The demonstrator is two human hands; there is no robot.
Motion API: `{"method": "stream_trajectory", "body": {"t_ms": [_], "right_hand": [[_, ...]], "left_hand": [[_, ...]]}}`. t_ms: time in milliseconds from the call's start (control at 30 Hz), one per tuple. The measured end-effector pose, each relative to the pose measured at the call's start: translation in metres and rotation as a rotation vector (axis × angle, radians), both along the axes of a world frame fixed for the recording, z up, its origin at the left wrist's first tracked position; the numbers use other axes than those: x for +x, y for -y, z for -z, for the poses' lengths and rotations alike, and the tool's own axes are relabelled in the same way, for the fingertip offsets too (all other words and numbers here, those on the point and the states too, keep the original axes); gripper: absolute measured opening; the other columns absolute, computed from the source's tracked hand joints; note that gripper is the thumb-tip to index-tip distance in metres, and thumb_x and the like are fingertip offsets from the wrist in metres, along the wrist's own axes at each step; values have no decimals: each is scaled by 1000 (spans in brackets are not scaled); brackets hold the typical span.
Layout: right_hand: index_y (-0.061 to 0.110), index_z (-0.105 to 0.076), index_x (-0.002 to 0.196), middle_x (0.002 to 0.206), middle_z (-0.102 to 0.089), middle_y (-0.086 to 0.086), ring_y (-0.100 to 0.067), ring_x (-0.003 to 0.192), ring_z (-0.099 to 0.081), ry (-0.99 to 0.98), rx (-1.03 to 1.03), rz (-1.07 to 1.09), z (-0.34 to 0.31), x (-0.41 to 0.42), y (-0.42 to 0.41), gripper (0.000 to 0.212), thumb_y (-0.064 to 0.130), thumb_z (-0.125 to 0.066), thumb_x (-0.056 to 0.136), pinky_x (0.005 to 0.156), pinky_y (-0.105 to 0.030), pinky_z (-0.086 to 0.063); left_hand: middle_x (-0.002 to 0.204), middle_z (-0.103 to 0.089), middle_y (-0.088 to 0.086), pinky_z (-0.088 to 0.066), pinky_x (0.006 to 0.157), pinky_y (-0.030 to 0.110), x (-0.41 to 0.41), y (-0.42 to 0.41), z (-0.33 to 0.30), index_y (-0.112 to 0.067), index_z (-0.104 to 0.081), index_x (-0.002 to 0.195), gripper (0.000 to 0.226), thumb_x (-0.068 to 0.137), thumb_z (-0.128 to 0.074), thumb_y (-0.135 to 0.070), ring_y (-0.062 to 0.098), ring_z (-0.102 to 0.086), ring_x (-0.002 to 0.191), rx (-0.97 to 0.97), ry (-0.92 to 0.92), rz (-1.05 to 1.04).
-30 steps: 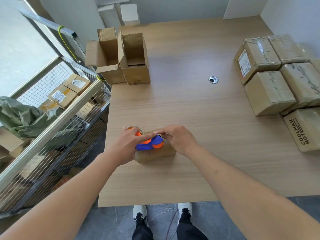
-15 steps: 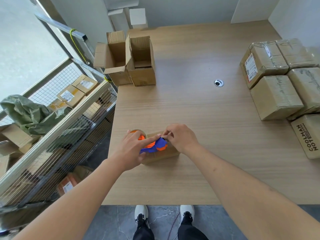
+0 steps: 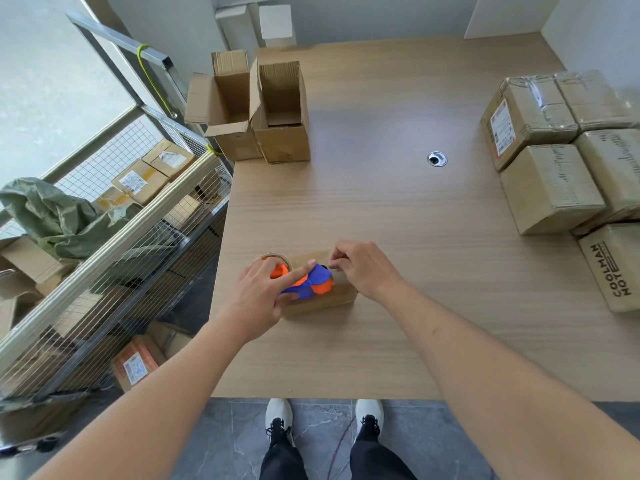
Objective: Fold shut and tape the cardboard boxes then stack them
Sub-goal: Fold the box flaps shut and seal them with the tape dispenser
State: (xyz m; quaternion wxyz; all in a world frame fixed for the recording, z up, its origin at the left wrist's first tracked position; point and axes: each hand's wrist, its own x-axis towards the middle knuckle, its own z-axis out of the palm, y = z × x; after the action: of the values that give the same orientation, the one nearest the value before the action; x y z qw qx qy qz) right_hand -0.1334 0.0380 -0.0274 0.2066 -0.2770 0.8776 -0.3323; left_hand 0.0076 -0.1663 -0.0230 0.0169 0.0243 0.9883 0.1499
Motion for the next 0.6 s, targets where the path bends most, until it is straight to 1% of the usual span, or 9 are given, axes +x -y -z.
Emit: {"method": "stream_trajectory", "body": {"t_ms": [67,133,167,267,367,433,500,600], "right_hand": [[14,-65,89,90,-72,-4,-23,84,-60,-18,-8,19,2,0,-8,7,15,-64,96,76,-37,-47],[15,-62,87,84,-70,-3,-21,77,-59,-10,-13,83,4,-4,-25,10,14,-65,96,72,-34,-47],[15,-62,86,81,-69,-1,-21,75,-60,16,-22,119,5,-6,-34,11,14,-65,96,72,-36,-50],[14,-63,84,74,-67,1,-23,75,-64,109,-51,193,6,-9,-53,10,12,-67,94,75,-47,-58],[13,-62,84,69,-63,0,-23,71,-58,190,-37,235,13,-11,-51,11,10,-65,94,78,-52,-58],[16,-59,81,69,-60,-3,-26,71,-53,271,-16,249,17,-15,-47,17,9,-63,96,82,-54,-57],[21,-55,78,71,-58,-4,-26,72,-52,313,8,242,20,-20,-44,23,11,-62,97,85,-51,-57],[23,-54,78,72,-59,-1,-26,74,-55,313,64,216,25,-23,-42,22,14,-61,97,83,-46,-55]], "left_hand": [[120,-53,1,-38,109,42,1,1,1,-47,-35,155,68,97,-65,-27,24,-50,113,0,2,-7],[120,-52,0,-38,111,44,2,3,2,-48,-34,155,70,97,-66,-25,24,-49,114,10,4,-23],[120,-52,0,-39,110,45,3,3,3,-48,-34,155,71,97,-66,-24,23,-49,113,12,0,-22],[120,-51,0,-39,108,46,2,-2,6,-50,-34,155,73,95,-67,-23,22,-46,112,-1,-18,-11],[120,-50,-1,-37,110,47,1,-3,8,-53,-32,154,75,95,-67,-23,20,-43,113,10,-4,-25],[121,-50,-2,-36,111,46,1,-2,8,-54,-31,154,74,96,-65,-23,20,-43,114,18,13,-27],[121,-50,-2,-35,112,46,-1,-1,9,-54,-31,154,74,96,-65,-23,20,-43,116,21,16,-26],[122,-49,-2,-34,113,46,-2,-1,10,-55,-30,154,75,97,-65,-23,21,-44,117,12,27,-19]]}}
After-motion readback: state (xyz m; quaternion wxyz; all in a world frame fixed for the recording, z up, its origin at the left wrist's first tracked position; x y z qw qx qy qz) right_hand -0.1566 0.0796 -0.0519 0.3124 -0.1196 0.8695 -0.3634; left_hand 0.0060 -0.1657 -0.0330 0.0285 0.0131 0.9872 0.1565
